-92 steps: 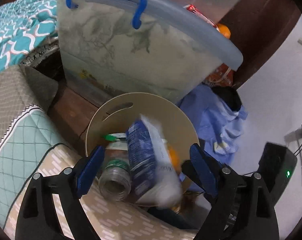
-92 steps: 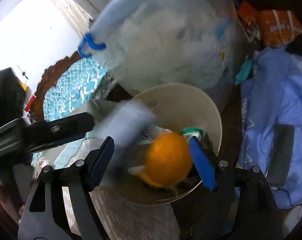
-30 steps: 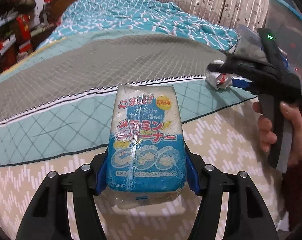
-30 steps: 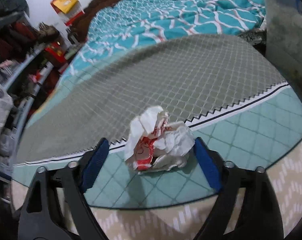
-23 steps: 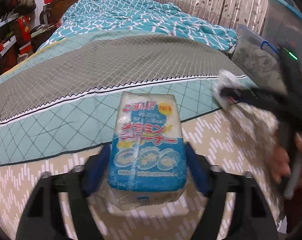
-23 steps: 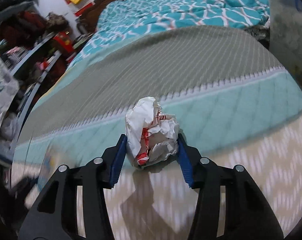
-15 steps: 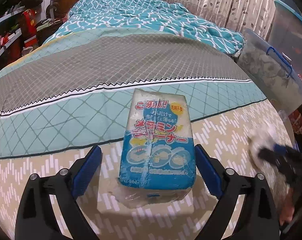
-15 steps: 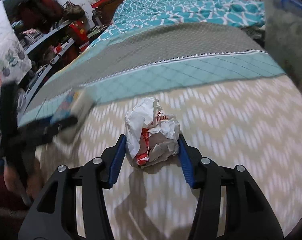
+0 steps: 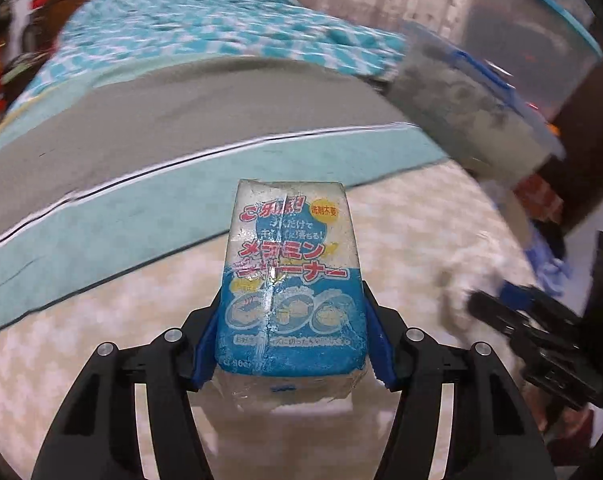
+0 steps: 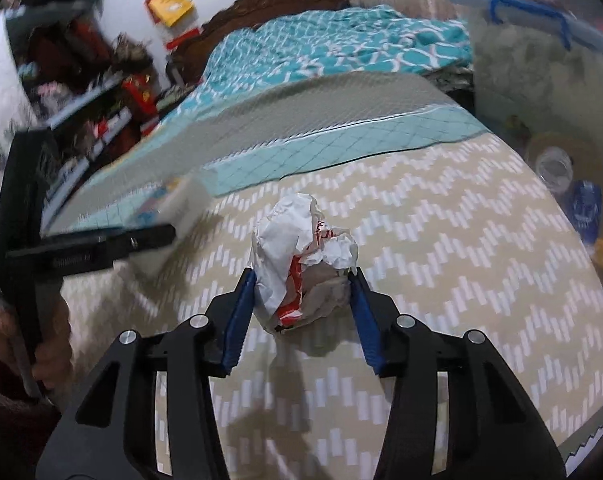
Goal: Collect trash
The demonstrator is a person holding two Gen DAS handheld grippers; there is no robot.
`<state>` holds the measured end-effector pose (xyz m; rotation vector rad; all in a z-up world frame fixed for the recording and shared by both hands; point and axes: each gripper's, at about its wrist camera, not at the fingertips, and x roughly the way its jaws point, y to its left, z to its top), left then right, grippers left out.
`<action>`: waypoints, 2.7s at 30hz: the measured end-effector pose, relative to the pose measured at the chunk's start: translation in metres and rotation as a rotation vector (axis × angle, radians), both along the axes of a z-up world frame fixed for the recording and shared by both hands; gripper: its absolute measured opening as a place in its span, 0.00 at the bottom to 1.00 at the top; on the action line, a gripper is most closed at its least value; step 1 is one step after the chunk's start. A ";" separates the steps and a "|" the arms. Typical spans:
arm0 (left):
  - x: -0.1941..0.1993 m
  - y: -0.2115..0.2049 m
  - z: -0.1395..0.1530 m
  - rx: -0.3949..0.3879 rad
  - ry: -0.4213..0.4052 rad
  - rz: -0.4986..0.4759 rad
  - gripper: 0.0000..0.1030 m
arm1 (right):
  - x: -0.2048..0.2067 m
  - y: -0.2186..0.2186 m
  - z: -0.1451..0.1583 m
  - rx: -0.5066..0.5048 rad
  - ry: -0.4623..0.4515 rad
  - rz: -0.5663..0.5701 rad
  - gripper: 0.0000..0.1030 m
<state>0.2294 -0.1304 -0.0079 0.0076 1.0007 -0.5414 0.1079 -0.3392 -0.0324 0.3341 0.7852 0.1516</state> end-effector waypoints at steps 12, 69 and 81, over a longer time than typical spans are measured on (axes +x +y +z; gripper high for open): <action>0.022 -0.195 0.041 -0.095 0.046 -0.352 0.56 | -0.045 -0.164 0.013 0.042 -0.089 -0.423 0.47; -0.033 -0.073 -0.002 0.019 -0.228 -0.230 0.91 | -0.045 -0.020 -0.007 0.012 0.183 -0.619 0.81; -0.023 -0.063 -0.010 -0.009 -0.148 -0.207 0.91 | -0.074 0.006 -0.003 -0.055 0.246 -0.774 0.82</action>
